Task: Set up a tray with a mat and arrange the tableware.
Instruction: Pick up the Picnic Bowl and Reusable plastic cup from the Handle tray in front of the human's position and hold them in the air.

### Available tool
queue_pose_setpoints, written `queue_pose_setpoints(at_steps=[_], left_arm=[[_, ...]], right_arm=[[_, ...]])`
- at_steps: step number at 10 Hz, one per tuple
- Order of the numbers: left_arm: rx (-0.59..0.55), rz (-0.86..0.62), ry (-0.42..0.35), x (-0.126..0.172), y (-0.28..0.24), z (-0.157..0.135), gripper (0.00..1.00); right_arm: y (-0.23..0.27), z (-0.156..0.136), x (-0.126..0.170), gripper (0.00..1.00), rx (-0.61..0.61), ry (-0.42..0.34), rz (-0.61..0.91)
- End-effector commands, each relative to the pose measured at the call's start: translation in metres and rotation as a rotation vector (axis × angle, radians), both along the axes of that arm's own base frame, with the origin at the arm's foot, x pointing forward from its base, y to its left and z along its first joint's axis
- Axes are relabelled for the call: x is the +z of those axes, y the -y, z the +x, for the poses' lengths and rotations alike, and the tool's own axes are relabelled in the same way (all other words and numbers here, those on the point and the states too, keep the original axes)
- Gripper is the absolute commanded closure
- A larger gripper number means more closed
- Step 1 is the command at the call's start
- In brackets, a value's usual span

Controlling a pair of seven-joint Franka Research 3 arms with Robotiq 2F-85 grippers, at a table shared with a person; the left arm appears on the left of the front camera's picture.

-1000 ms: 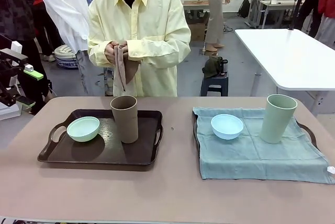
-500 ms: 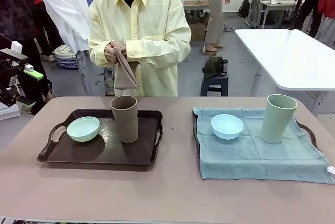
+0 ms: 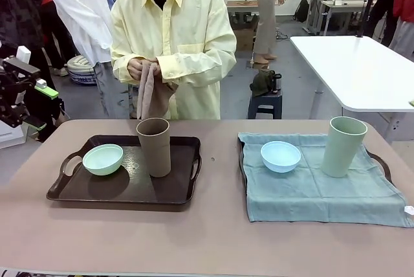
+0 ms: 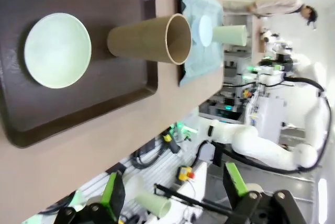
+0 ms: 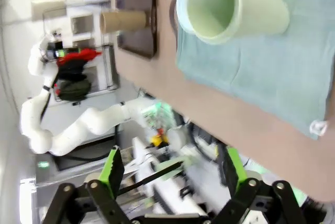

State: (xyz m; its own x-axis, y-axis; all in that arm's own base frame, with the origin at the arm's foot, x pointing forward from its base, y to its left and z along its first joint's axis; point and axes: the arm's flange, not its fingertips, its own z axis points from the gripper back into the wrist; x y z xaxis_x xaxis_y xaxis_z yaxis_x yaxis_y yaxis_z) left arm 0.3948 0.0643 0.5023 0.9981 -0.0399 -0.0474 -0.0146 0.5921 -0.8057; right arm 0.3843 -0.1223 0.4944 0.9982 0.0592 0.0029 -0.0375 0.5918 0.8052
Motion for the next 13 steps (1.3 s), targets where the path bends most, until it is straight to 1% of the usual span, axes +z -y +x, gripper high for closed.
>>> queue_pose_setpoints(at_steps=[1,2,3,5,6,7,8,9,10,11,12,13], left_arm=[[0.0,0.199,0.027,0.025,0.025,-0.005,0.0],[-0.01,0.269,0.047,0.038,0.036,-0.006,0.0],[-0.014,0.339,0.048,0.046,0.045,-0.01,0.0],[0.012,0.464,0.021,0.061,0.061,-0.016,0.0],[0.031,0.519,0.007,0.07,0.069,-0.019,0.0],[0.044,0.577,-0.01,0.08,0.078,-0.019,0.0],[0.059,0.601,-0.022,0.088,0.085,-0.021,0.0],[0.06,0.615,-0.032,0.093,0.089,-0.019,0.0],[0.056,0.62,-0.053,0.096,0.09,-0.022,0.0],[0.054,0.611,-0.062,0.099,0.088,-0.024,0.0],[0.05,0.584,-0.074,0.098,0.085,-0.026,0.0],[0.055,0.597,-0.031,0.094,0.091,-0.024,0.0]], right_arm=[[-0.085,0.013,0.022,0.0,0.02,0.234,-0.181],[-0.137,0.026,0.025,0.0,0.062,0.333,-0.274],[-0.183,0.034,0.02,0.0,0.107,0.438,-0.352],[-0.27,0.042,-0.006,0.0,0.245,0.653,-0.514],[-0.309,0.044,-0.024,0.0,0.36,0.757,-0.567],[-0.35,0.043,-0.05,0.0,0.504,0.79,-0.594],[-0.379,0.038,-0.073,0.0,0.614,0.779,-0.6],[-0.401,0.038,-0.091,0.0,0.691,0.774,-0.598],[-0.422,0.037,-0.105,0.0,0.731,0.79,-0.584],[-0.44,0.041,-0.11,0.0,0.747,0.812,-0.557],[-0.455,0.045,-0.11,0.0,0.727,0.83,-0.525],[-0.457,0.045,-0.099,0.0,0.706,0.753,-0.489]])
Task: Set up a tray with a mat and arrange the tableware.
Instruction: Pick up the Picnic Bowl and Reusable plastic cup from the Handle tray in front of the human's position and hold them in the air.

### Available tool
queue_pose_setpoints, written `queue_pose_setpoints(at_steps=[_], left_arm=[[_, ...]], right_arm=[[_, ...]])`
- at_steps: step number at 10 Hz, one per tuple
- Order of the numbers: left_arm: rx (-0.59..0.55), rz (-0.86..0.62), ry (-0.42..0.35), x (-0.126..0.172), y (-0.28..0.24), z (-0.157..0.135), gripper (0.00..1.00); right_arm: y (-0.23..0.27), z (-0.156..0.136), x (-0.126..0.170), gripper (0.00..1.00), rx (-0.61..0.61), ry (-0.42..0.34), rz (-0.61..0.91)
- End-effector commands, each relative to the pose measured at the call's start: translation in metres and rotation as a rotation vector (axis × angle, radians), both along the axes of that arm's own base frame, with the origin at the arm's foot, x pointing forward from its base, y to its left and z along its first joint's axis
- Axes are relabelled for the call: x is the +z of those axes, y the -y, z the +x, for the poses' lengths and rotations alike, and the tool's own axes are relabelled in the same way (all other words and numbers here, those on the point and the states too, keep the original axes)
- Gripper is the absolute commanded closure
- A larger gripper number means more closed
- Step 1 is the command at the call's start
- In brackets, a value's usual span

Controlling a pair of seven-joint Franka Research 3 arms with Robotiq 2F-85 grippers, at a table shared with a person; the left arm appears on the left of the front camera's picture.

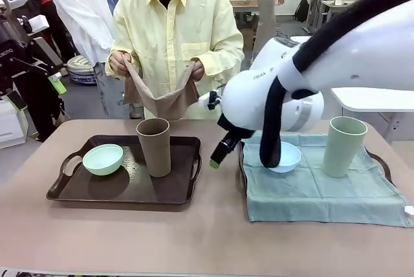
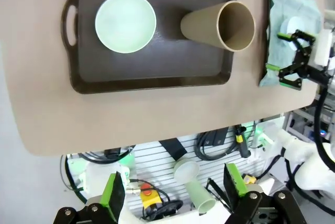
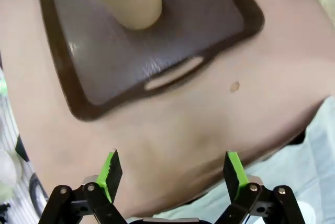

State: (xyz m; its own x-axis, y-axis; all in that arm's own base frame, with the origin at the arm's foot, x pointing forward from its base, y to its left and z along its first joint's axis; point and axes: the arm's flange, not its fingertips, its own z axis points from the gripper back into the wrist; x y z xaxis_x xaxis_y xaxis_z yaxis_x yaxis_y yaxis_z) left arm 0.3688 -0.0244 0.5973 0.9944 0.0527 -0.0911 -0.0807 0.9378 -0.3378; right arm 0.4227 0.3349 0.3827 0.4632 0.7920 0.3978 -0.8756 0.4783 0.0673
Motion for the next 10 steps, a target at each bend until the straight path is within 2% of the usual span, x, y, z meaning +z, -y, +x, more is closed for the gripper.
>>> queue_pose_setpoints(at_steps=[1,5,6,7,8,9,10], left_arm=[[0.001,0.006,0.016,-0.001,0.003,0.002,0.0],[0.001,0.006,0.016,-0.001,0.003,0.002,0.0],[-0.003,0.001,0.005,0.0,0.002,0.001,0.0],[-0.045,0.053,0.044,-0.005,0.006,0.011,0.0],[-0.12,0.08,0.058,-0.014,0.014,0.013,0.0],[-0.144,0.15,0.086,-0.022,0.019,0.01,0.0],[-0.15,0.212,0.129,-0.03,0.02,0.012,0.0]], right_arm=[[0.01,-0.008,-0.007,0.0,0.003,0.005,-0.024],[0.004,-0.002,-0.004,0.0,0.0,-0.008,-0.01],[0.026,-0.005,-0.009,0.0,0.321,0.071,0.125],[0.026,0.0,-0.018,0.0,0.426,0.123,0.186],[0.025,0.008,-0.025,0.0,0.502,0.167,0.265],[0.021,0.011,-0.028,0.0,0.586,0.207,0.342],[0.016,0.013,-0.034,0.0,0.658,0.21,0.391]])
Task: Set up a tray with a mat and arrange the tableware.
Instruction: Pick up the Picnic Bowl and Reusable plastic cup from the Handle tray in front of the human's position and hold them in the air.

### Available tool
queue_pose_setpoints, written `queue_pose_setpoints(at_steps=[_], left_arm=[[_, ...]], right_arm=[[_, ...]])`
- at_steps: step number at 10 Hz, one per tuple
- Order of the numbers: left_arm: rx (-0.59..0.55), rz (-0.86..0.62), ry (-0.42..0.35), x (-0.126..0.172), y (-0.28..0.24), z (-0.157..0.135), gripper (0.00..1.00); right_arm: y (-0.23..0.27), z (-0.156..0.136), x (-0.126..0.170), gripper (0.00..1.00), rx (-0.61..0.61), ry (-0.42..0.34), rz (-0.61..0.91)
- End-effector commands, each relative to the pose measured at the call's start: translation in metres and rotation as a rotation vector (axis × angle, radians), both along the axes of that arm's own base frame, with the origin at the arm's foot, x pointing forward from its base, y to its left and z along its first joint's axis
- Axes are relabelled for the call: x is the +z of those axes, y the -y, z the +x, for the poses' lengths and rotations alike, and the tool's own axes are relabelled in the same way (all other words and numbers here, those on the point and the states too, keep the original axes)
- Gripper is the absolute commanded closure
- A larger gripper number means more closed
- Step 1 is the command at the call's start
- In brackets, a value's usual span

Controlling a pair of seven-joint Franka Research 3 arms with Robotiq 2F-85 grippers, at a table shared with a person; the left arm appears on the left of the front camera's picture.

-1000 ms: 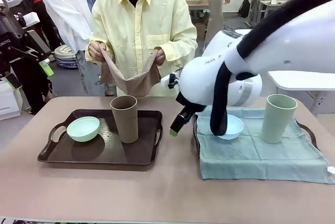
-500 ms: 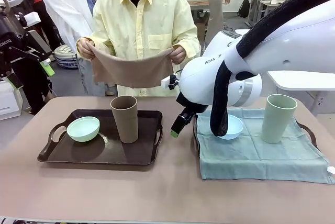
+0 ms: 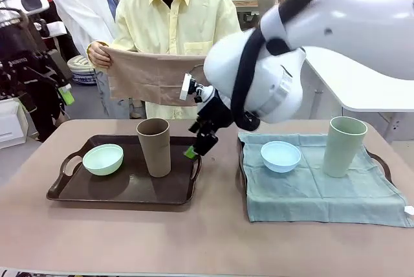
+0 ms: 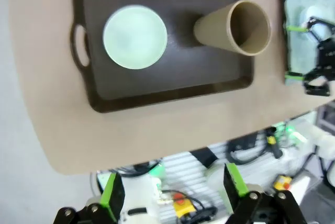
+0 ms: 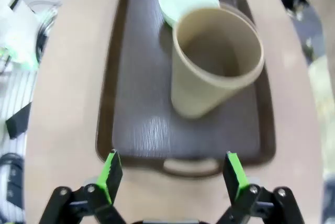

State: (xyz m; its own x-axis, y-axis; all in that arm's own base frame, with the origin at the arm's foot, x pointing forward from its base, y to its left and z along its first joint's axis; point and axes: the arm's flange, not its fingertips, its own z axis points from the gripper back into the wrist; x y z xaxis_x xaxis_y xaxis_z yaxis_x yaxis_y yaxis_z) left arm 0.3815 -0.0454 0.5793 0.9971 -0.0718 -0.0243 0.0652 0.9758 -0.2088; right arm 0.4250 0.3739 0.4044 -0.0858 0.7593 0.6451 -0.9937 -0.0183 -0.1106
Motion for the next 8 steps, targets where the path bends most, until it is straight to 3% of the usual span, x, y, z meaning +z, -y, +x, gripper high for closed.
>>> queue_pose_setpoints(at_steps=[1,3,8], left_arm=[[-0.028,0.097,0.091,-0.022,-0.002,0.005,0.0],[-0.032,0.108,0.133,-0.037,-0.007,0.016,0.0],[-0.155,0.014,0.158,-0.065,-0.025,0.047,0.0]], right_arm=[[0.053,0.015,-0.062,0.0,0.217,-0.011,0.136],[0.051,0.02,-0.074,0.0,0.236,-0.003,0.161],[0.028,0.034,-0.09,0.0,0.015,-0.078,0.175]])
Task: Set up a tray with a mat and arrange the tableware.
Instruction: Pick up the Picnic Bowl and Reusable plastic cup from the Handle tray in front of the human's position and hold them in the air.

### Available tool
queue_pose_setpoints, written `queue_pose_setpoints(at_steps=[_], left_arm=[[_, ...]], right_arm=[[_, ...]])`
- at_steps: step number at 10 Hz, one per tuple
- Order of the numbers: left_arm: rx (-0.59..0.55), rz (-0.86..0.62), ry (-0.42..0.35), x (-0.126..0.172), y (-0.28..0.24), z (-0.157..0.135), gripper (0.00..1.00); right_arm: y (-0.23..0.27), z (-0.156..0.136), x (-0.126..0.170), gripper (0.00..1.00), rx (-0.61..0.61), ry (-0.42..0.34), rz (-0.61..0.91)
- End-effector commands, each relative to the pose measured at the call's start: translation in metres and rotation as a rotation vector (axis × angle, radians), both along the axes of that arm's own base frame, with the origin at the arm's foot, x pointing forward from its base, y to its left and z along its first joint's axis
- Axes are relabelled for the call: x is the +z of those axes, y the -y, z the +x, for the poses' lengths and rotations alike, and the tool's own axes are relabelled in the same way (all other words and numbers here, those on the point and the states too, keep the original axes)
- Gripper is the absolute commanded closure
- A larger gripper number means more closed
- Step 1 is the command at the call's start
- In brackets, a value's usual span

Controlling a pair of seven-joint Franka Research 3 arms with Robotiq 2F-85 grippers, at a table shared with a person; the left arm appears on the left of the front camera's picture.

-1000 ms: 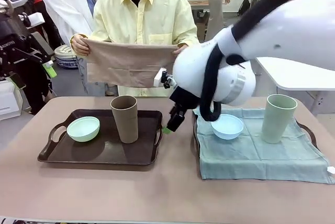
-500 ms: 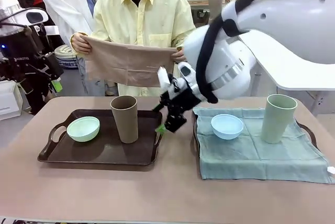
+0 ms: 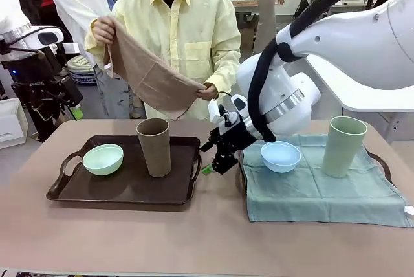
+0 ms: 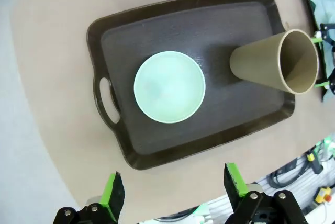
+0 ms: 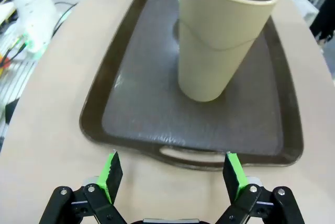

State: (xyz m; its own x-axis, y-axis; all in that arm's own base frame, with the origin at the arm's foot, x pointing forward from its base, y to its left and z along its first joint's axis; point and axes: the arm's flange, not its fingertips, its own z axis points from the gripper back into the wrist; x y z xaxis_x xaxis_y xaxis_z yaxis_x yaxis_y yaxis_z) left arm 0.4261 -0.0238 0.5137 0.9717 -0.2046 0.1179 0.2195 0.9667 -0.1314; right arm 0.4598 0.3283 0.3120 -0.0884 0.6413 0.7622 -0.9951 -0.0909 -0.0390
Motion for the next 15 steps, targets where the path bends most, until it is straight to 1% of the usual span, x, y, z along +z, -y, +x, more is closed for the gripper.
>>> queue_pose_setpoints(at_steps=[1,3,4,7,8,9,10,12,14,15], left_arm=[[-0.023,-0.047,-0.004,-0.006,-0.004,0.008,0.0],[-0.028,-0.037,-0.018,-0.017,-0.006,0.011,0.0],[-0.036,-0.05,-0.019,-0.022,-0.004,0.014,0.0],[-0.027,-0.079,-0.037,-0.04,0.005,0.029,0.0],[-0.021,-0.078,-0.043,-0.042,0.004,0.03,0.0],[-0.011,-0.077,-0.047,-0.043,0.004,0.03,0.0],[-0.014,-0.072,-0.05,-0.047,0.004,0.03,0.0],[-0.042,-0.037,-0.04,-0.056,0.004,0.035,0.0],[-0.043,-0.034,-0.059,-0.068,0.002,0.044,0.0],[-0.075,-0.017,-0.069,-0.073,0.003,0.048,0.0]], right_arm=[[-0.02,0.001,0.003,0.0,-0.099,-0.017,0.025],[-0.031,-0.002,0.007,0.0,-0.129,-0.032,0.062],[-0.037,-0.002,0.009,0.0,-0.123,-0.027,0.07],[-0.061,0.008,0.007,0.0,-0.098,-0.058,0.08],[-0.071,0.008,0.005,0.0,-0.093,-0.066,0.078],[-0.078,0.007,0.005,0.0,-0.084,-0.061,0.076],[-0.083,0.006,0.004,0.0,-0.09,-0.035,0.065],[-0.092,0.01,0.003,0.0,-0.091,-0.042,0.067],[-0.105,0.013,0.003,0.0,-0.09,-0.024,0.065],[-0.113,0.018,0.003,0.0,-0.086,-0.018,0.061]])
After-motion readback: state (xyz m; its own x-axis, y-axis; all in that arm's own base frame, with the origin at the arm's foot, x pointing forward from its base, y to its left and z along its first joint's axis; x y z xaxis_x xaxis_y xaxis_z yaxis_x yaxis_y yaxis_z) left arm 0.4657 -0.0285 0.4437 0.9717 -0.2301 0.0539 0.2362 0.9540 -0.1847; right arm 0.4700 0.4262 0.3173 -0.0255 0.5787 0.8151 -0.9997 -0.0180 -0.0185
